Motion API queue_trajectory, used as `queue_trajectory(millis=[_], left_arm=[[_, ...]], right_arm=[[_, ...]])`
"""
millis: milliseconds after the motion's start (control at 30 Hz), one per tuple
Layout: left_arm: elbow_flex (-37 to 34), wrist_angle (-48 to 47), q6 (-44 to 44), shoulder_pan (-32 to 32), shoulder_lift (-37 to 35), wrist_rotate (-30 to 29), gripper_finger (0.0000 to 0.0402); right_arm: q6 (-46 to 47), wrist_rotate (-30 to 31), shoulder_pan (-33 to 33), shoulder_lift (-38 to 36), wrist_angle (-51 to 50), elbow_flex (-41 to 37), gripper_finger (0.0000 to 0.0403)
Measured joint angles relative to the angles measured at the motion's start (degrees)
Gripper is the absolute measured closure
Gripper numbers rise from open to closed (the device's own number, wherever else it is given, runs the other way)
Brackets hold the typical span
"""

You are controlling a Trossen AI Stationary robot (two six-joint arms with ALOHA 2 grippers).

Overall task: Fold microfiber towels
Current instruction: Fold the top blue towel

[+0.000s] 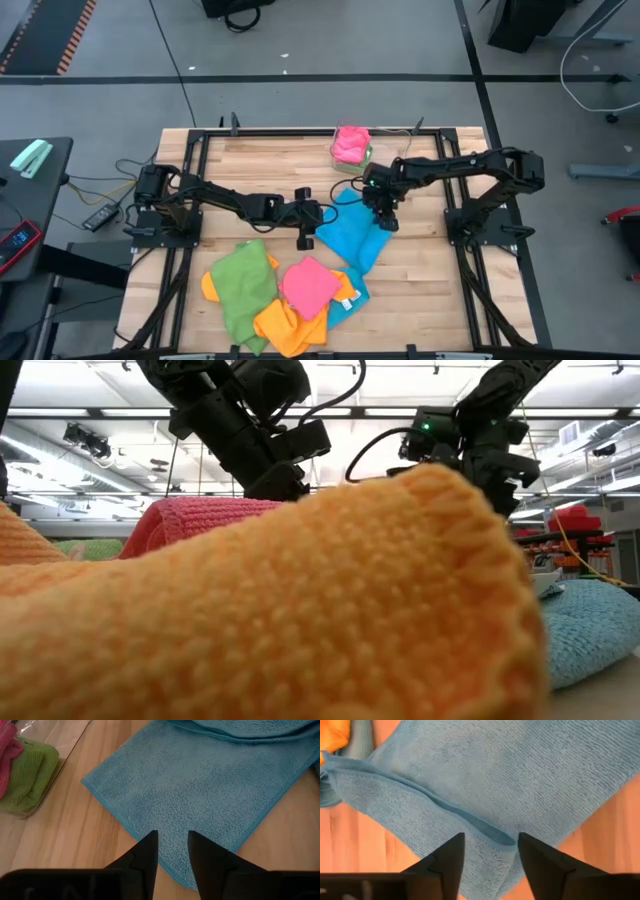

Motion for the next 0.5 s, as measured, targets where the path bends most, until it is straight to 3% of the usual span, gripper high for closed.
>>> queue_trajectory(millis=[233, 500], left_arm=[[0.0, 0.0, 0.0, 0.0, 0.0, 0.0, 0.0287], [0.0, 0.0, 0.0, 0.0, 0.0, 0.0, 0.0286]], right_arm=[[-0.2, 0.1, -0.2, 0.2, 1.8, -1.9, 0.014], [0.0, -1.2, -0.2, 0.2, 6.1, -6.2, 0.0146]])
